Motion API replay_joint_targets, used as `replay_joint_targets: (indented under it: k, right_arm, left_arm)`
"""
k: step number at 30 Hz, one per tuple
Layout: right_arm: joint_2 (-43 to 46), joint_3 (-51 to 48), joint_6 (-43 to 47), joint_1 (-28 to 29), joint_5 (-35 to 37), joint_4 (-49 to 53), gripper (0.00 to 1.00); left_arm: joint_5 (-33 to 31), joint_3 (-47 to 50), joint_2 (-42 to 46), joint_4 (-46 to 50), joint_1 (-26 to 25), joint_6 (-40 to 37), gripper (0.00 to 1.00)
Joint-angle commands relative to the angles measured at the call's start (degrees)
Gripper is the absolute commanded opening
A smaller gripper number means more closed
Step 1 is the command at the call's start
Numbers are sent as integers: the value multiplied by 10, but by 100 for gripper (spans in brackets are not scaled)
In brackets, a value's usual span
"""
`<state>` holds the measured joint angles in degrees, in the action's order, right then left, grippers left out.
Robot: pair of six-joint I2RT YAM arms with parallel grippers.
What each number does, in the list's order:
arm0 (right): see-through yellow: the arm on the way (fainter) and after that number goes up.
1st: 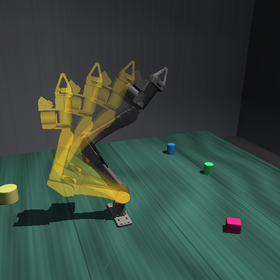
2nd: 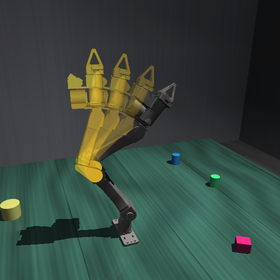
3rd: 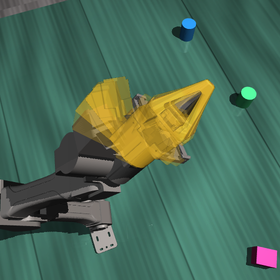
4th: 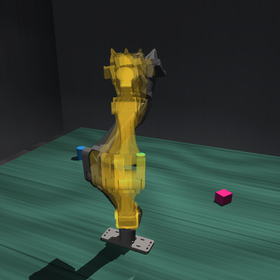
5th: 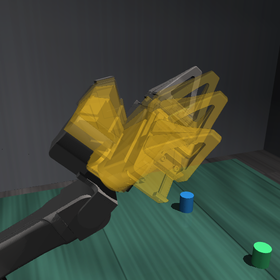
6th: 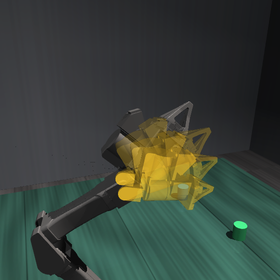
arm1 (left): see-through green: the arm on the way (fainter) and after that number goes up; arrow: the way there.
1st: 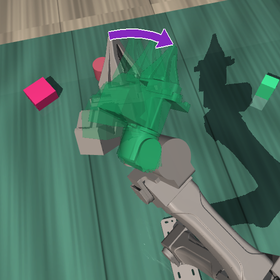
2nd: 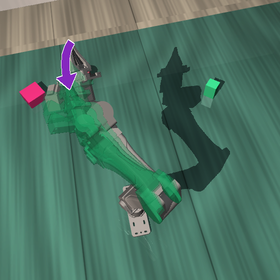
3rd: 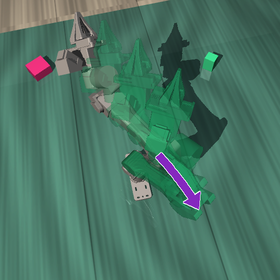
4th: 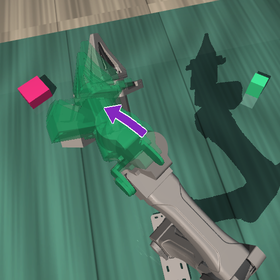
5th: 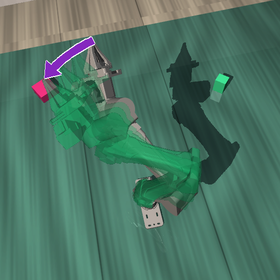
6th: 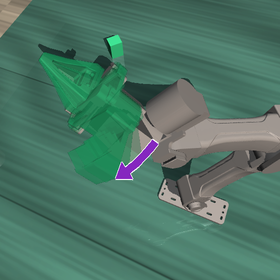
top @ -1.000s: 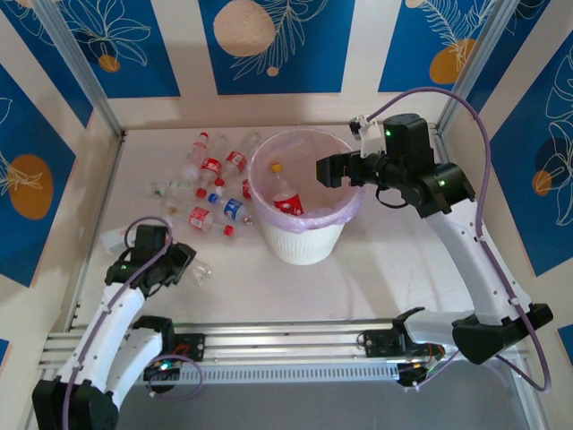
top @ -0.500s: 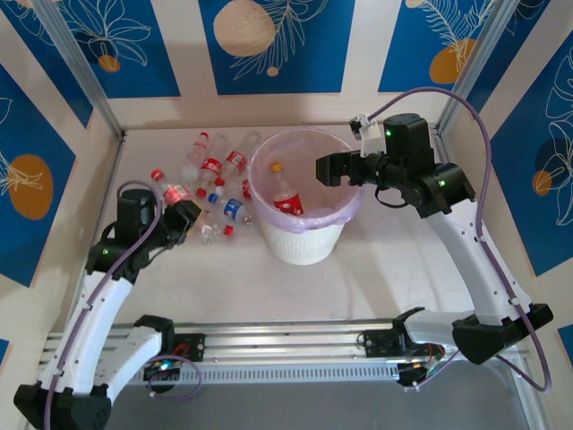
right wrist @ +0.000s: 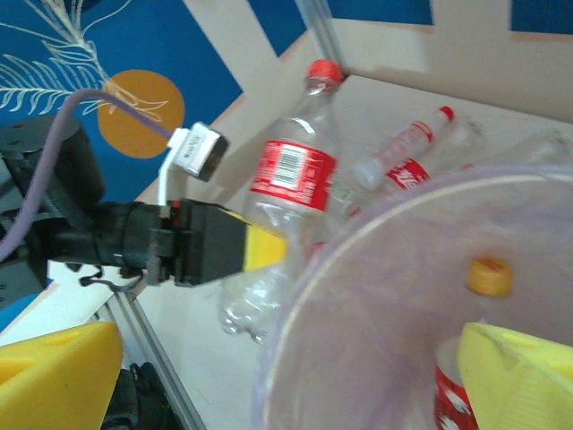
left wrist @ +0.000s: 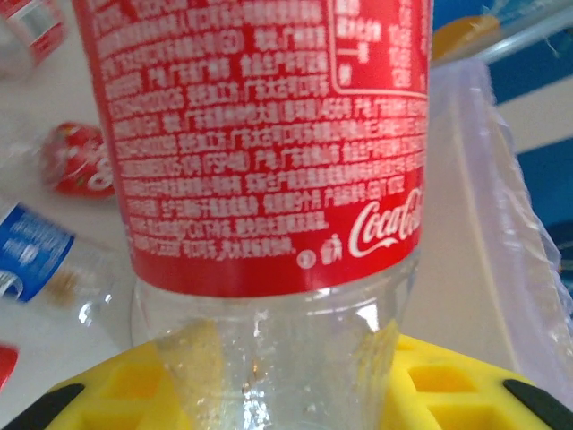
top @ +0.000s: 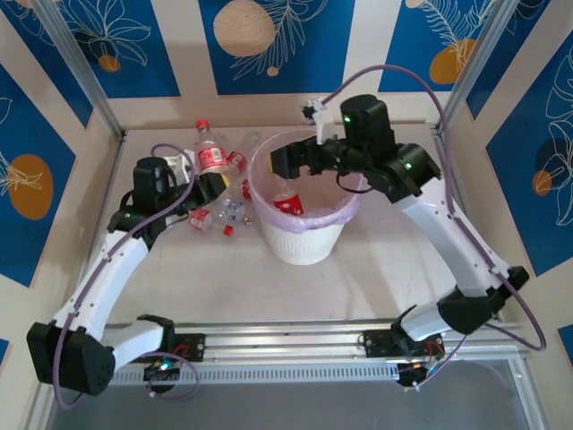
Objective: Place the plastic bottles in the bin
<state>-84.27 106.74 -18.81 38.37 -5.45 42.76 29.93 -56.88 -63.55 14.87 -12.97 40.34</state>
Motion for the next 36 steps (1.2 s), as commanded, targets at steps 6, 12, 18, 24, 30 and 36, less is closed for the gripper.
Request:
replay_joint_targets:
  k: [6, 12, 18, 24, 30, 36]
  right_arm:
    - [-115, 120, -29, 34, 10, 7, 96]
    - [-205, 209, -38, 45, -10, 13, 96]
    - [-299, 317, -54, 47, -12, 51, 97]
    - [-344, 370, -68, 49, -40, 58, 84]
    - [-337, 356, -68, 46, -41, 48, 62]
    - [-325, 343, -63, 45, -40, 30, 52]
  left_arm:
    - [94, -35, 15, -71, -7, -200, 0]
    - [126, -26, 34, -79, -7, -222, 0]
    - [137, -23, 39, -86, -7, -226, 0]
    - [123, -21, 34, -78, -8, -232, 0]
    - [106, -23, 32, -71, -8, -238, 0]
    - [100, -28, 29, -61, -8, -235, 74]
